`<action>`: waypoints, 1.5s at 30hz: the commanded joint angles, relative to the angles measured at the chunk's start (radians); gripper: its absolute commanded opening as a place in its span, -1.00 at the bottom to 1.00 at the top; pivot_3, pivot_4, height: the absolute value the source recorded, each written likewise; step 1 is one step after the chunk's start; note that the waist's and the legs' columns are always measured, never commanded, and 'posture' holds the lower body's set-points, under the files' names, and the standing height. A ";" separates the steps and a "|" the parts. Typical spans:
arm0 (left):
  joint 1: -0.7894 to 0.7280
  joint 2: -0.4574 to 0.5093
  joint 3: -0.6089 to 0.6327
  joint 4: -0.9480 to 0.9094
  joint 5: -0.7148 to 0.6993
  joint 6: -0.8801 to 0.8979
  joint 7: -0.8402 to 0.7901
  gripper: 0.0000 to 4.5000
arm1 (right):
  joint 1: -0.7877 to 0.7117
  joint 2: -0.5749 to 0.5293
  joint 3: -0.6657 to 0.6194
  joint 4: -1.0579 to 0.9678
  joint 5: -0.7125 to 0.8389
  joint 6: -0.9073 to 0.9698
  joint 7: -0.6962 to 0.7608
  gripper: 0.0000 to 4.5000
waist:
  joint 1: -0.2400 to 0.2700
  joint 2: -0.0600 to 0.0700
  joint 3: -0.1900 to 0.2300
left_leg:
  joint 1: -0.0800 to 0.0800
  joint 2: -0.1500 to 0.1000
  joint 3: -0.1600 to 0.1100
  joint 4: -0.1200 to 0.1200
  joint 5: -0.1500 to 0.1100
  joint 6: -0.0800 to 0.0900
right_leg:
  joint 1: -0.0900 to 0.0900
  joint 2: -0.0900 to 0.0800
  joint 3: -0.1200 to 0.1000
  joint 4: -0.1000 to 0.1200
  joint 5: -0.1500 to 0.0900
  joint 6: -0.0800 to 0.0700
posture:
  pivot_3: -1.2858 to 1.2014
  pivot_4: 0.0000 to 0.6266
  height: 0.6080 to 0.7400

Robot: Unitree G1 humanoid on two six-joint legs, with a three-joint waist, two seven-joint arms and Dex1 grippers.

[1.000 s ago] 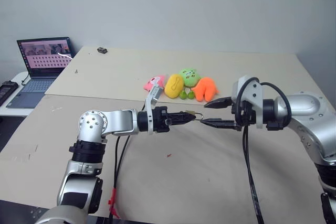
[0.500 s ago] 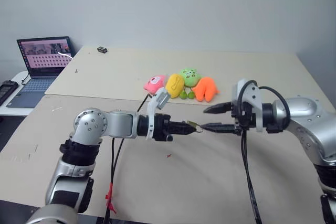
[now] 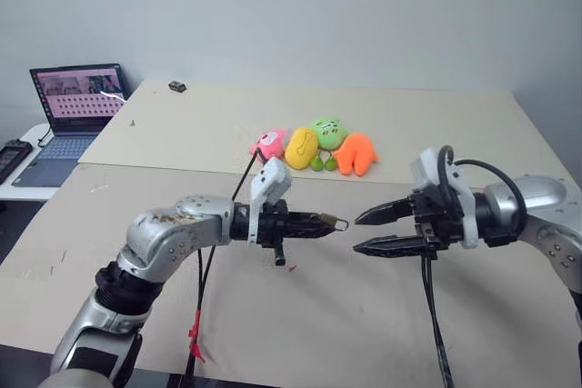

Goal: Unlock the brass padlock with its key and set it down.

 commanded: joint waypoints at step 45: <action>-0.021 -0.034 -0.003 0.008 0.238 -0.149 -0.231 -0.97 | 0.032 0.059 0.059 -0.010 -0.046 -0.034 -0.041 -0.98 | 0.000 0.000 0.000 | 0.000 0.000 -0.002 0.001 -0.003 0.005 | 0.000 0.000 0.000 0.003 0.000 0.000 | 0.03 -0.52 -0.46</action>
